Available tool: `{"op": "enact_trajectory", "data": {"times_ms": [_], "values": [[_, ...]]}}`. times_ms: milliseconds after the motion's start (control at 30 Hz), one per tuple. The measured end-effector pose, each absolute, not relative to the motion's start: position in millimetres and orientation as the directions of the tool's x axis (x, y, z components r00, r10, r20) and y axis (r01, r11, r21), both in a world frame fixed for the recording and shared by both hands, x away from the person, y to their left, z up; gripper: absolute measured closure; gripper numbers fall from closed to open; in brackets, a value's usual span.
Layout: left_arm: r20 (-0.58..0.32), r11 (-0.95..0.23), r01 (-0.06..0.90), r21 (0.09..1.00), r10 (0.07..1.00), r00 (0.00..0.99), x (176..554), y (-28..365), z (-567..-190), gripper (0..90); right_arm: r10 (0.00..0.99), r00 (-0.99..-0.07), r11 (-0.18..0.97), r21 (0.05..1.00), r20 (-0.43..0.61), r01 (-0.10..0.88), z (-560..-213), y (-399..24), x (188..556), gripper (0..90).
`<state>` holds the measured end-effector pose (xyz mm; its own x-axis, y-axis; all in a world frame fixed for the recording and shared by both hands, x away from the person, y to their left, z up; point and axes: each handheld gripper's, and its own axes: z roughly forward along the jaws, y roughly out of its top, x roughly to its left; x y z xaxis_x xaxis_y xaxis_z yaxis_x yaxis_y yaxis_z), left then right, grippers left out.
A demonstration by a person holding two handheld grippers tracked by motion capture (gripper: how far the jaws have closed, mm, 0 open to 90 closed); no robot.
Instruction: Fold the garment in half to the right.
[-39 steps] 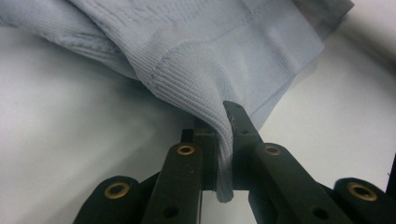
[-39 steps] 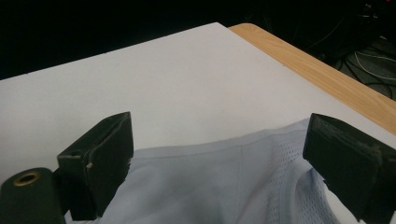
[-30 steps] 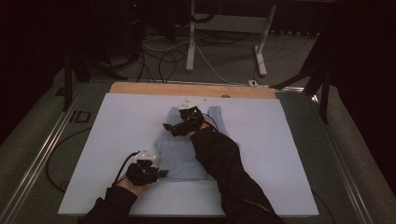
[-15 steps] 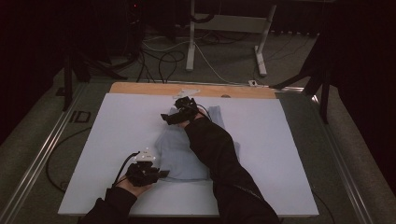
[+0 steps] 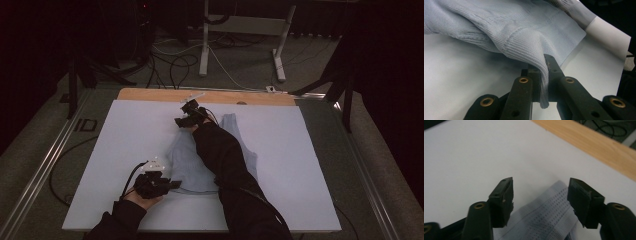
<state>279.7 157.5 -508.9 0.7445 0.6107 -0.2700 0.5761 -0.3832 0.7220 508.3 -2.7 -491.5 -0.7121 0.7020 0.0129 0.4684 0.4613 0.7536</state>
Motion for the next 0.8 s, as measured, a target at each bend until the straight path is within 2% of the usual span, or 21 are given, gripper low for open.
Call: {"op": "enact_trajectory", "data": {"times_ms": [233, 800], "values": [[-0.275, -0.38, 0.579, 0.722, 0.61, 0.743, 280.5, 157.4, -509.9, 86.1, 0.728, -0.685, 0.495, 0.713, -0.029, 0.496, -503.5, 3.9, 510.8, 43.5], [-0.281, -0.382, 0.581, 0.719, 0.605, 0.745, 281.5, 156.1, -511.0, 86.1, 0.714, -0.697, 0.577, 0.621, -0.069, 0.531, -521.4, 15.6, 514.1, 40.9]]}}
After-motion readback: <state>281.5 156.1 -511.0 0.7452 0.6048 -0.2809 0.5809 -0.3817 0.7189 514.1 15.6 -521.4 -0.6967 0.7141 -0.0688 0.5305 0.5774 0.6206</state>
